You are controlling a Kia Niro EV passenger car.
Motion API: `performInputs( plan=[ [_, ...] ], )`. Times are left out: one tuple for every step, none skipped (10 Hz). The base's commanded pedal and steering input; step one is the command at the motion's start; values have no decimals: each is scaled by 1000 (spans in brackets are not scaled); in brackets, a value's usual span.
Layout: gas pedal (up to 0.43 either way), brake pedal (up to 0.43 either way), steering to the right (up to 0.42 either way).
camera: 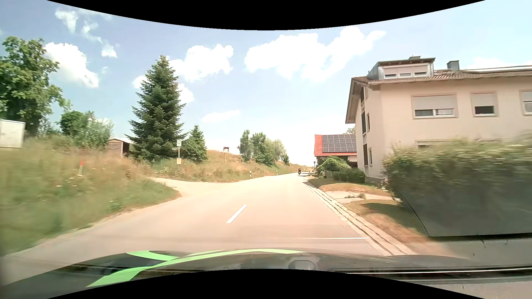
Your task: Follow the waypoints while adhering to traffic rules and regulations
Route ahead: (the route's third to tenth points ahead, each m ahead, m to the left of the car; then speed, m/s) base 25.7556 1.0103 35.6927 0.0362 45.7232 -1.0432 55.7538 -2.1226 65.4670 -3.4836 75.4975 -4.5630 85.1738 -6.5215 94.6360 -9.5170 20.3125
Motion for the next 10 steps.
performInputs(
  plan=[
    [197, 0, 11],
    [177, 0, 11],
    [169, 0, 11],
    [169, 0, 11],
    [157, 0, 11],
    [157, 0, 11],
    [157, 0, 11],
    [157, 0, 11],
    [157, 0, 11],
    [157, 0, 11]
  ],
)
